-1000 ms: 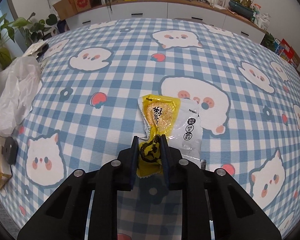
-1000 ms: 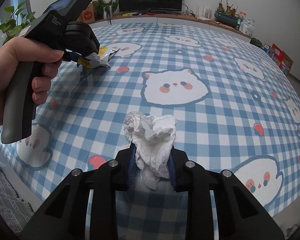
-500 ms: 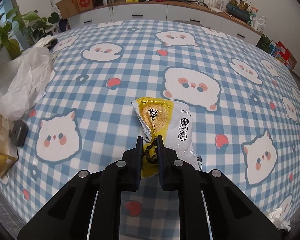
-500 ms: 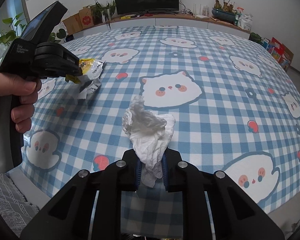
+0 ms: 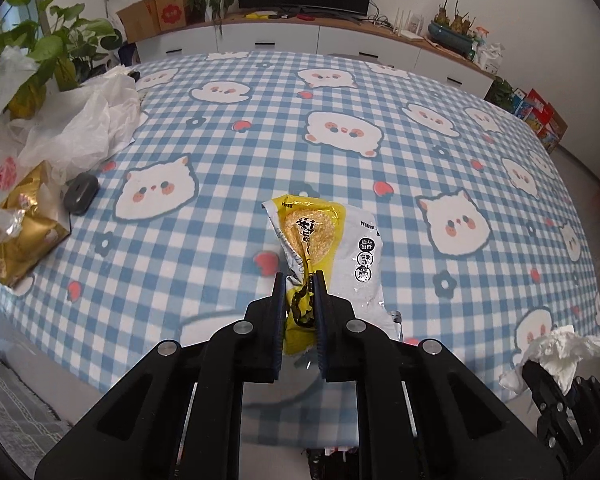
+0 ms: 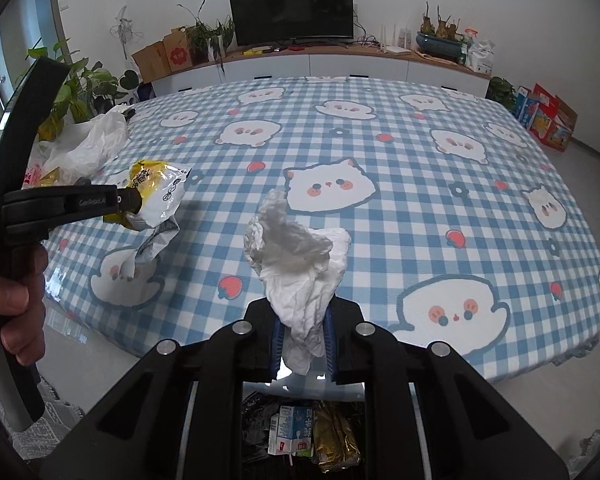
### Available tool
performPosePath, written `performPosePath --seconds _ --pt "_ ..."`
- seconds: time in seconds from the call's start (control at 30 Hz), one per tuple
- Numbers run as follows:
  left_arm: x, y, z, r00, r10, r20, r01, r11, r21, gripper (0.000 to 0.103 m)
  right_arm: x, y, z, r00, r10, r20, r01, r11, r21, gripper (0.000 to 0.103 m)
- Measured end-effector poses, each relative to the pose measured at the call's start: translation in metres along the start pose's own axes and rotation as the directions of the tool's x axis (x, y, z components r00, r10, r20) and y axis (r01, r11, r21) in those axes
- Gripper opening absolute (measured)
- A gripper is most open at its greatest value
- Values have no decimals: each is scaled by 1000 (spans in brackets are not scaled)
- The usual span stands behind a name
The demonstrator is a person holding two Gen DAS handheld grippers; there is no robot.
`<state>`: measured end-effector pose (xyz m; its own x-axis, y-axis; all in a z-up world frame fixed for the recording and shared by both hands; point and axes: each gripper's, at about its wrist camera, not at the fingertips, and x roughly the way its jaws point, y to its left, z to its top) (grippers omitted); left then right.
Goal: Collect trash
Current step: 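Carry the yellow snack bag and white tissue with both tools over the bin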
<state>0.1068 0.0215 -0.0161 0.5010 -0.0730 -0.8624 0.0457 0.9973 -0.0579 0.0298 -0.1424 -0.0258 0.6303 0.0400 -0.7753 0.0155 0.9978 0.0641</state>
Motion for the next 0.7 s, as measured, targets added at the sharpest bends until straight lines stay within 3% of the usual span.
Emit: performPosePath --seconds 0.37,0.7 --pt "-61 -4 -100 1000 -16 15 16 1000 15 12 -58 3 -46 1000 4 0 -4 1000 -2 15" --pt "-51 0 -188 998 11 -63 -10 1000 8 12 -62 4 -104 998 -1 -60 0 1000 -2 15"
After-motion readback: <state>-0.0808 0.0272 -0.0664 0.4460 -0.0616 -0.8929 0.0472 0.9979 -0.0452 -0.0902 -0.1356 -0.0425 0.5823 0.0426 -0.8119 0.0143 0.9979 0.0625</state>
